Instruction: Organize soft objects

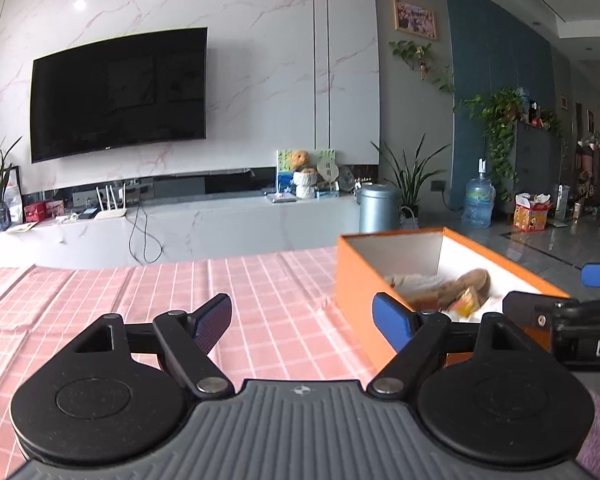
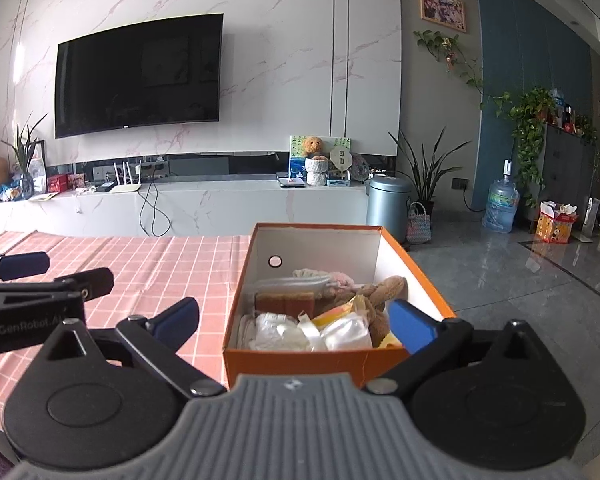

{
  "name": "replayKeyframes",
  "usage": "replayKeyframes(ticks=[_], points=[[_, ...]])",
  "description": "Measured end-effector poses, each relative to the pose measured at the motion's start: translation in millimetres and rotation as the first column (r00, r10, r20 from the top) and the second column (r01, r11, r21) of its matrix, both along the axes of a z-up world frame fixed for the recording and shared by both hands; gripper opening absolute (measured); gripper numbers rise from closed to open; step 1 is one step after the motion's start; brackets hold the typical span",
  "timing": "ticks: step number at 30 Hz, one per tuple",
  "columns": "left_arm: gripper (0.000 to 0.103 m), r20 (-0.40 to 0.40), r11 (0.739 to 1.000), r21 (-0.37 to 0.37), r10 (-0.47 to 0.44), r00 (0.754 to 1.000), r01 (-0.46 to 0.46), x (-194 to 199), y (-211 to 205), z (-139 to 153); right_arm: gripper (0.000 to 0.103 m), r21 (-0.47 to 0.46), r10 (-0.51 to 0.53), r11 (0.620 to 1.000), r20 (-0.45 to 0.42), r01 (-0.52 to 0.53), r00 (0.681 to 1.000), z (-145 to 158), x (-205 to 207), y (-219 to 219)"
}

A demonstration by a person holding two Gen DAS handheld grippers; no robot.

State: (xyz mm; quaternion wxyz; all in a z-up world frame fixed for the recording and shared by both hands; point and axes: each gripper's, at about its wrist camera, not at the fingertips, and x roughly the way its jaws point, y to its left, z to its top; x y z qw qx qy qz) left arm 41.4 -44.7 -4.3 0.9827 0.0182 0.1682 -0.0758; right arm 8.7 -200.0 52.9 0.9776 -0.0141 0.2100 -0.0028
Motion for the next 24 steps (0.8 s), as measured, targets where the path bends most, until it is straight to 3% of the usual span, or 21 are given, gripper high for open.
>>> replayKeyframes(ticks=[5,14,24], points=[[0.094,-0.072,0.999,0.008,0.039,0.997,-0.038,-3,6,-13,0.1,0.034,-0.048,0.998,-0.058,0.05,0.997,-19,3,0],[0.095,-0.085,0.998,0.008,0.069,0.994,-0.069,-13,15,-31,0.1,0.006,-0.094,0.995,-0.049,0.095,0.994,-35,-4,8],[0.094,-0.088,0.997,0.007,0.073,0.993,-0.072,-15,13,-30,0.1,0.009,-0.099,0.995,-0.033,0.099,0.995,-34,-8,6]])
